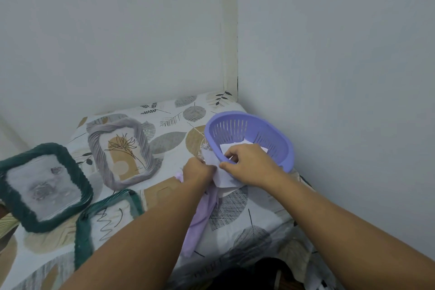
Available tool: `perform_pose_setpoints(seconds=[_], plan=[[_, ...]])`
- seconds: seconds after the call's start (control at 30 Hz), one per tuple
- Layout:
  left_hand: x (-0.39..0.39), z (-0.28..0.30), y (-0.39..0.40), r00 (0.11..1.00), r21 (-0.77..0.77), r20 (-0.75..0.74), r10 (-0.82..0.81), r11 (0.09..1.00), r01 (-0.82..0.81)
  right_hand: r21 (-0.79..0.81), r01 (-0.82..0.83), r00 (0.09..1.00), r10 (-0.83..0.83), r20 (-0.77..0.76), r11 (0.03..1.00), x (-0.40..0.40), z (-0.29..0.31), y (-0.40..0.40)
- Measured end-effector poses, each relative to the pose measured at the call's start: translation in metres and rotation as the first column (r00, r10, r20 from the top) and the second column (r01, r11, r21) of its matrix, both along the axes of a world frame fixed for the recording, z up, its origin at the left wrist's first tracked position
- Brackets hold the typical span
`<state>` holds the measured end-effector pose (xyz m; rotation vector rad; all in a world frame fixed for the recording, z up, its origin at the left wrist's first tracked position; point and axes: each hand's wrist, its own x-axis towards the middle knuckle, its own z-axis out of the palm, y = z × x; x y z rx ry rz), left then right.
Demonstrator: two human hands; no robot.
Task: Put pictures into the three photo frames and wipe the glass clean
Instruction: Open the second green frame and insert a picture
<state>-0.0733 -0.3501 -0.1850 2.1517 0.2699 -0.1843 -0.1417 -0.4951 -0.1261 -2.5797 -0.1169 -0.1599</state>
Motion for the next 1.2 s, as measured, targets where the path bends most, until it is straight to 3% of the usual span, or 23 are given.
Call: perform_pose_setpoints(seconds=[0.3,0.4,0.53,0.7,1.0,1.2], plan=[[0.010,-0.003,0.015,0.996,0.121,-0.015,-0.088,0.989,0.089,0.085,0.064,0.993,-0.055,-0.102,0.994,0.010,-0.006,-0.001],[0.016,0.004,0.025,0.996,0.137,0.052,-0.070,0.989,0.063,0.118,0.116,0.988,-0.103,-0.116,0.986,0.022,-0.004,-0.011],[0.026,0.014,0.032,0.987,-0.013,0.160,0.003,1.000,-0.001,0.012,0.187,0.975,-0.184,-0.127,0.982,0.039,-0.005,-0.026],[0.027,0.033,0.014,0.995,-0.187,0.076,-0.067,0.979,0.080,-0.124,0.214,0.943,-0.238,-0.232,0.969,0.055,-0.015,-0.042],[0.034,0.030,0.011,0.995,-0.169,0.055,-0.085,0.981,0.093,-0.257,0.206,0.858,-0.301,-0.416,0.944,0.062,-0.027,-0.040],[0.035,0.027,0.013,0.996,-0.172,0.043,-0.083,0.981,0.089,-0.289,0.238,0.829,-0.349,-0.437,0.927,0.066,-0.031,-0.038]])
